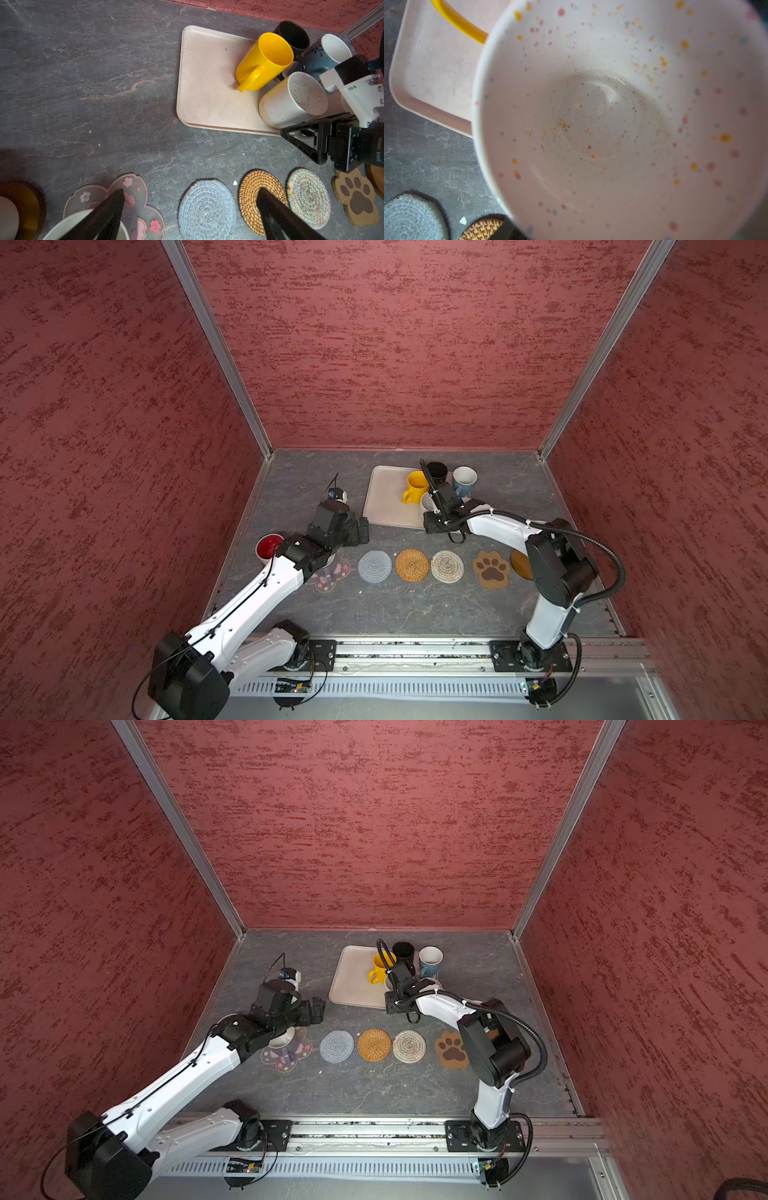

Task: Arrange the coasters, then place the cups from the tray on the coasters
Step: 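Lower the right gripper and grasp the speckled white mug's rim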

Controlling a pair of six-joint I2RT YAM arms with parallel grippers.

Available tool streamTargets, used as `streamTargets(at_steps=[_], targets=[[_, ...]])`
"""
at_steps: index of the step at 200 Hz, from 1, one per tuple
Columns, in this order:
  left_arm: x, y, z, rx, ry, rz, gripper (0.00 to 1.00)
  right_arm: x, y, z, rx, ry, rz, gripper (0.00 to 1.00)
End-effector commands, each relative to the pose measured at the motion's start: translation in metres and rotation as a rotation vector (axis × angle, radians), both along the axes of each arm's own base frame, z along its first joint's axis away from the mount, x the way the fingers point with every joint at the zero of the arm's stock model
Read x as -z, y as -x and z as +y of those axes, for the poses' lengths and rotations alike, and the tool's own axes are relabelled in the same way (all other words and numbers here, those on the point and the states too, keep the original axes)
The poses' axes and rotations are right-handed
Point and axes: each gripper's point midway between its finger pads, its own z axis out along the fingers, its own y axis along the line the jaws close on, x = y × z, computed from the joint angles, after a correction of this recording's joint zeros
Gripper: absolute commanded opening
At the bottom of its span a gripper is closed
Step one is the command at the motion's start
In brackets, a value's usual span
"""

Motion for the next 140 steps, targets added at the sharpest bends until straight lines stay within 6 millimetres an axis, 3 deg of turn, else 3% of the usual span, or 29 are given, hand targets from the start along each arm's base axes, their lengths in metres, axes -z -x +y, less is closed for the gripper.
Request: streamTargets(at_steps=[1, 66, 125, 140], targets=[[-0.005, -0.004, -0.001, -0.006, 0.012, -0.014, 1.00, -0.013, -0.013, 0.004, 0.008, -0.029, -0.037, 0.51], [0.001, -0.002, 0.004, -0.027, 0.006, -0.002, 1.00, -0.003, -0.010, 0.007, 0.000, -0.045, -0.016, 0.33], [0.005, -0.003, 0.007, -0.059, 0.028, -0.020, 1.00, 0.000, -0.006, 0.003, 0.003, -0.036, -0.013, 0.25], [0.005, -0.004, 0.008, -0.065, 0.035, -0.024, 0.99, -0.001, -0.004, 0.002, 0.002, -0.034, -0.014, 0.15]])
